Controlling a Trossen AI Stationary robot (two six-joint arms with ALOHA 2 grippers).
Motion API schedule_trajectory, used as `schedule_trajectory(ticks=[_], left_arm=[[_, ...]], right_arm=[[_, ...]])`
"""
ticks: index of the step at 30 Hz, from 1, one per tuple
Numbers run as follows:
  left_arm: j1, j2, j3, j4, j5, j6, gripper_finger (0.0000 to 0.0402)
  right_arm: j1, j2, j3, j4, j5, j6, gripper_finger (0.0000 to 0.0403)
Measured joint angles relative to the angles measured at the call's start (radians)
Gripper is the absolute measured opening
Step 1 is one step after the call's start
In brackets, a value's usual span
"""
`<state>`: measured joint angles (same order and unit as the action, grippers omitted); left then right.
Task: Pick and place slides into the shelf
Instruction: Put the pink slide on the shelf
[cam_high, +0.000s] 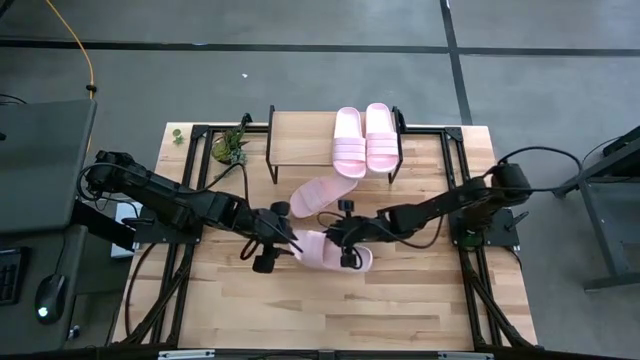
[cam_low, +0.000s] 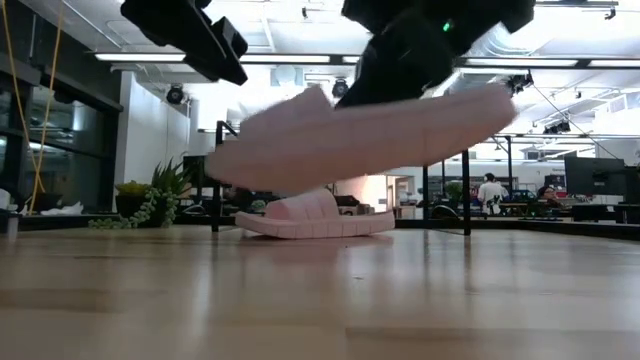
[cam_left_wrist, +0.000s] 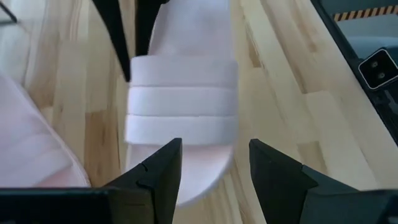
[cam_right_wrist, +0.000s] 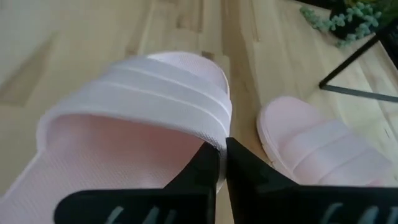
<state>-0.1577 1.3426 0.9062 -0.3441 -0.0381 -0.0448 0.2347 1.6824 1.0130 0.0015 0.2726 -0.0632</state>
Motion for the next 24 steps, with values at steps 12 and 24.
schedule_trajectory(ticks=[12,24], left_arm=[[-0.032,0.000,0.000,0.082,0.000,0.201,0.0170],[-0.256,0.000,0.000,0.186,-0.356,0.492,0.0170]], right_arm=[[0.048,-0.107,0.000,-0.040,-0.109,0.044,0.0000],[0.048,-0.133,0.000,-0.007,-0.211,0.064,0.0000]])
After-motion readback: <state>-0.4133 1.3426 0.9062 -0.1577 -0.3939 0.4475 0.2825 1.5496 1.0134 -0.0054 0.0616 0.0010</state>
